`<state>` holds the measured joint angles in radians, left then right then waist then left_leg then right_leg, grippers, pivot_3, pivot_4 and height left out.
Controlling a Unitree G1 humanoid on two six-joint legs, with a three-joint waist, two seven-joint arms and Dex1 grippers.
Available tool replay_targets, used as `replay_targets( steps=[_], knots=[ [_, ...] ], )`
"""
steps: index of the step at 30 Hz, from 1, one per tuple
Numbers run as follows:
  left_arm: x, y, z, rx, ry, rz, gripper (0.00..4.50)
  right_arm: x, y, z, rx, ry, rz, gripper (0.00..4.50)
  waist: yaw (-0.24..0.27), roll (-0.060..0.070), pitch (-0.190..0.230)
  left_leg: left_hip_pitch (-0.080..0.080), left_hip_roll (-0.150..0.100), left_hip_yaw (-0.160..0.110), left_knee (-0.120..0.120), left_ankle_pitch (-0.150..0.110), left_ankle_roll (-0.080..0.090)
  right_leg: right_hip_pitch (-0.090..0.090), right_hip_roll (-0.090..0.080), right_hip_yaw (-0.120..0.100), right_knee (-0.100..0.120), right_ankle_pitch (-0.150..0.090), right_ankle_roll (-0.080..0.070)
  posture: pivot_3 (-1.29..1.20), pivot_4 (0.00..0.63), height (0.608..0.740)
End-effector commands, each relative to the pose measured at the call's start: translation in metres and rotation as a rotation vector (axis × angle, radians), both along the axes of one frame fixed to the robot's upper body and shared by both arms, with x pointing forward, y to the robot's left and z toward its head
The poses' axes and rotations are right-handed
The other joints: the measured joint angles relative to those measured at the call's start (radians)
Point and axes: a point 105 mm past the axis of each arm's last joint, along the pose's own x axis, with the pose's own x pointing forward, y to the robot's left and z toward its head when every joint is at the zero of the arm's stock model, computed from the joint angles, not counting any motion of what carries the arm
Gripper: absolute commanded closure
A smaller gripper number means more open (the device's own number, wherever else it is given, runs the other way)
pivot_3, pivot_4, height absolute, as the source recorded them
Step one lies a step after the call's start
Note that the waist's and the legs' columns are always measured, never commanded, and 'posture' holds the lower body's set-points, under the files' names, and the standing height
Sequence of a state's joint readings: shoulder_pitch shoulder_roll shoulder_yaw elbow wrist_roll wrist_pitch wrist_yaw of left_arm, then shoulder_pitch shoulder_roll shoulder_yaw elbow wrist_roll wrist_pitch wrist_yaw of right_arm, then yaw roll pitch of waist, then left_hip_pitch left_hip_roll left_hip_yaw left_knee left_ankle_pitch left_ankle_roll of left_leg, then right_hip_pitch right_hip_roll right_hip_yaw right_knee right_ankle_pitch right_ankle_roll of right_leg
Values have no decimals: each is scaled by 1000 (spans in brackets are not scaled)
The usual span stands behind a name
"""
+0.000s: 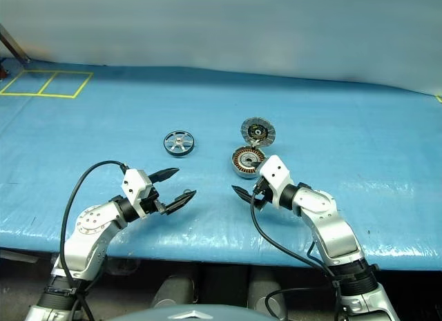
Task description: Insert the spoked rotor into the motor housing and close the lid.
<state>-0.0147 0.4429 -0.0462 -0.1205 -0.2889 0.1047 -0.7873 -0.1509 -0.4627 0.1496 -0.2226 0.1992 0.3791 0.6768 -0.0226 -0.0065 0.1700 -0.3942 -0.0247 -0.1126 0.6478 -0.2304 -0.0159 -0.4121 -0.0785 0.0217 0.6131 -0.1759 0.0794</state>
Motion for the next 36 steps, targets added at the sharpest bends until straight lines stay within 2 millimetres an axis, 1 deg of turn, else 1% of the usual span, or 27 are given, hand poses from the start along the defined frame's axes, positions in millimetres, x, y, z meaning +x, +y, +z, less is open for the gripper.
replay_targets(
  steps=[1, 5, 11, 17, 22, 27, 32, 36],
  knots=[
    [-2, -4, 12, 1, -50, -21, 0, 2, 1, 14, 8, -60, 5, 7, 0, 0, 0, 0, 0, 0, 0, 0, 0, 0, 0, 0, 0, 0, 0, 0, 150, 740],
    [-1, -2, 14, 4, -64, -3, 0, 3, 6, 14, 2, -58, 27, 7, -1, 0, 0, 0, 0, 0, 0, 0, 0, 0, 0, 0, 0, 0, 0, 0, 150, 740],
    [-3, -4, 13, 1, -59, -6, 0, 4, 3, 13, -15, -59, 17, 7, 0, 0, 0, 0, 0, 0, 0, 0, 0, 0, 0, 0, 0, 0, 0, 0, 150, 740],
    [-4, -3, 14, 5, -63, -4, 0, 4, 7, 12, -23, -55, 36, 7, 0, 0, 0, 0, 0, 0, 0, 0, 0, 0, 0, 0, 0, 0, 0, 0, 150, 740],
    [-4, -3, 15, 3, -66, -5, 0, 4, 5, 12, -19, -60, 25, 7, 0, 0, 0, 0, 0, 0, 0, 0, 0, 0, 0, 0, 0, 0, 0, 0, 150, 740],
    [-3, 0, 17, 8, -77, 2, 0, 2, 8, 8, -28, -50, 31, 7, 0, 0, 0, 0, 0, 0, 0, 0, 0, 0, 0, 0, 0, 0, 0, 0, 150, 740],
    [-2, 4, 16, 29, -89, 21, 0, 1, 5, 5, -64, -51, 24, 7, 0, 0, 0, 0, 0, 0, 0, 0, 0, 0, 0, 0, 0, 0, 0, 0, 150, 740],
    [-2, 7, 16, 46, -107, 37, 0, -1, 6, 3, -66, -37, 35, 7, 0, 0, 0, 0, 0, 0, 0, 0, 0, 0, 0, 0, 0, 0, 0, 0, 150, 740]
  ],
)
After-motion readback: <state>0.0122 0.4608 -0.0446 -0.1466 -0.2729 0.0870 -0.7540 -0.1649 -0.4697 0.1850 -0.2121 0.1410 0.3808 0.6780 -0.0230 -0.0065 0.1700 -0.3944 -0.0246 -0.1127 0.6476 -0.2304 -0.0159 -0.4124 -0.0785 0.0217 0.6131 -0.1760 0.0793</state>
